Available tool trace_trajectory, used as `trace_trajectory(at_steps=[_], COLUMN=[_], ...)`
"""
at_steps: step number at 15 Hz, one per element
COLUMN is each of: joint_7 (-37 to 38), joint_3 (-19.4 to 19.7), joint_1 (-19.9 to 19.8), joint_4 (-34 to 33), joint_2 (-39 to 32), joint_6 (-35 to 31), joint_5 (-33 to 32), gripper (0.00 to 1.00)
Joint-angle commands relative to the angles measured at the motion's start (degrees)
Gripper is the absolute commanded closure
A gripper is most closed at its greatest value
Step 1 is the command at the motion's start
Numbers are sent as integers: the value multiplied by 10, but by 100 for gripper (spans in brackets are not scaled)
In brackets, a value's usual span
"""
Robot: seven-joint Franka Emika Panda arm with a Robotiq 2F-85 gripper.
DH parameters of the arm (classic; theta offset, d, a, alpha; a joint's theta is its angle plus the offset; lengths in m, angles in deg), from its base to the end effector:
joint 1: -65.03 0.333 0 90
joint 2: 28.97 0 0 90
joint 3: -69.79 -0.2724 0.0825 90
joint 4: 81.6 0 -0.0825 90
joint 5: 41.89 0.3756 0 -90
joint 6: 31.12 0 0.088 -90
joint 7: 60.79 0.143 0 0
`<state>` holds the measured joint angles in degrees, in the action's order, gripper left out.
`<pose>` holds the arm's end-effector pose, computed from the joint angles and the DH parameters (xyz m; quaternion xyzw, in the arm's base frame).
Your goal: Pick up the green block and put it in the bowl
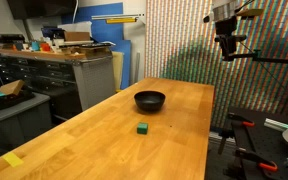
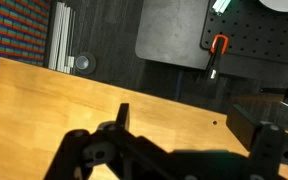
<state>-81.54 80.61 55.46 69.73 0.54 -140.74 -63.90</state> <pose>0.3278 -0.1540 0.3245 0.9811 0.1033 -0.1408 0.0834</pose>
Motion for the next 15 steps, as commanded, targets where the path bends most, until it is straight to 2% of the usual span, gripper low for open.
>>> trace_trajectory(at_steps=[1, 11, 15], joint_7=[1, 1, 36], joint_3=[3, 3, -15], joint_1=[4, 4, 23], joint_4=[-1, -2, 4], joint_2=[1, 1, -23], joint_6=[2, 2, -36], joint_5=[-1, -1, 14], gripper=[0, 0, 0])
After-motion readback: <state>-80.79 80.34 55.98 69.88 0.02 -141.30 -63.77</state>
